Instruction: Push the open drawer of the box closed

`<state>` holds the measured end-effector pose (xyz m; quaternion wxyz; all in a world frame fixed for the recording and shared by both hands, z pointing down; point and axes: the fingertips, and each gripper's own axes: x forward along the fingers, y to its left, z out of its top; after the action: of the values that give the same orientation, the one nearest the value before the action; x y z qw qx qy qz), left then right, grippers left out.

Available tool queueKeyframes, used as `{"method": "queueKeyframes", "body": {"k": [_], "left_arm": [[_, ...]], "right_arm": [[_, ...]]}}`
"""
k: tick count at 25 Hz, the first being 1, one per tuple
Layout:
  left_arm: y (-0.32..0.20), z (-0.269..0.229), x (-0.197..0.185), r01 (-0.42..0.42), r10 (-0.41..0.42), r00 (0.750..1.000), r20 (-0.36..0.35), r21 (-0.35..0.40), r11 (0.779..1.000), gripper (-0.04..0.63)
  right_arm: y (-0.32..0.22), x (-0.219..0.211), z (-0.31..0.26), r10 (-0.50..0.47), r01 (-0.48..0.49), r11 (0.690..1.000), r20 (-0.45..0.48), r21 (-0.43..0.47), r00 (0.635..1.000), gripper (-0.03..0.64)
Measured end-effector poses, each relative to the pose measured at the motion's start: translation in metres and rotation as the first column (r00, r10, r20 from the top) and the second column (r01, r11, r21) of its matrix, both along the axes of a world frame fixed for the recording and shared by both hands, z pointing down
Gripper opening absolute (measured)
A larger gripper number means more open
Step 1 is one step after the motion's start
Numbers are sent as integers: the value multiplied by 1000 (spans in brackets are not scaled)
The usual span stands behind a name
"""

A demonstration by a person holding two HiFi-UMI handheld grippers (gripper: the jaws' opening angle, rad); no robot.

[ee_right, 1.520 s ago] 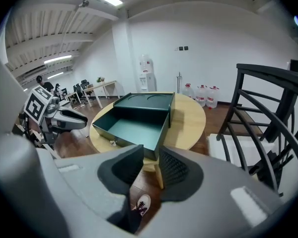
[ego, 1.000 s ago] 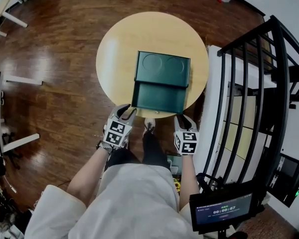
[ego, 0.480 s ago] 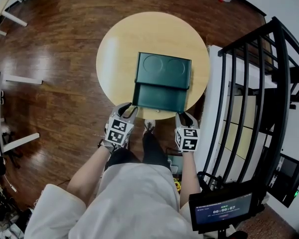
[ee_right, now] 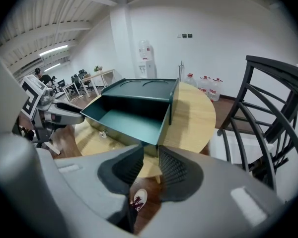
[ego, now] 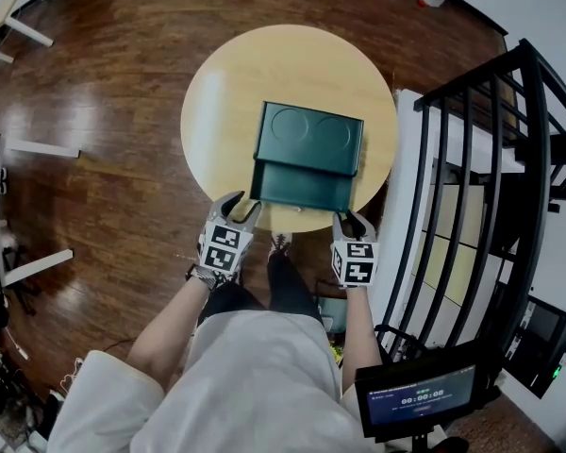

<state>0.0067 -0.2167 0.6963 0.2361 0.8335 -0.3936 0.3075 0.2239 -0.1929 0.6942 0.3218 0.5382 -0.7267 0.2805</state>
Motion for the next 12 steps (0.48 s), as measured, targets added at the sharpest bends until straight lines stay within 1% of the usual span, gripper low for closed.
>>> {"method": "queueKeyframes", "body": {"k": [4, 6, 12], "left_arm": [[-12, -2, 0, 12, -12, 1000, -8, 7, 1000, 183], [-16, -3, 1, 7, -7, 1000, 1, 4, 1000, 183], [-27, -7, 2, -63, 62, 996, 59, 27, 998, 183]], "right_arm": [[-10, 1, -4, -9, 9, 1000, -1, 11, 1000, 101], [-16, 3, -4, -22, 22, 1000, -10, 11, 1000, 101], [-24, -1, -6, -32, 32, 999, -12, -5, 999, 101]]}}
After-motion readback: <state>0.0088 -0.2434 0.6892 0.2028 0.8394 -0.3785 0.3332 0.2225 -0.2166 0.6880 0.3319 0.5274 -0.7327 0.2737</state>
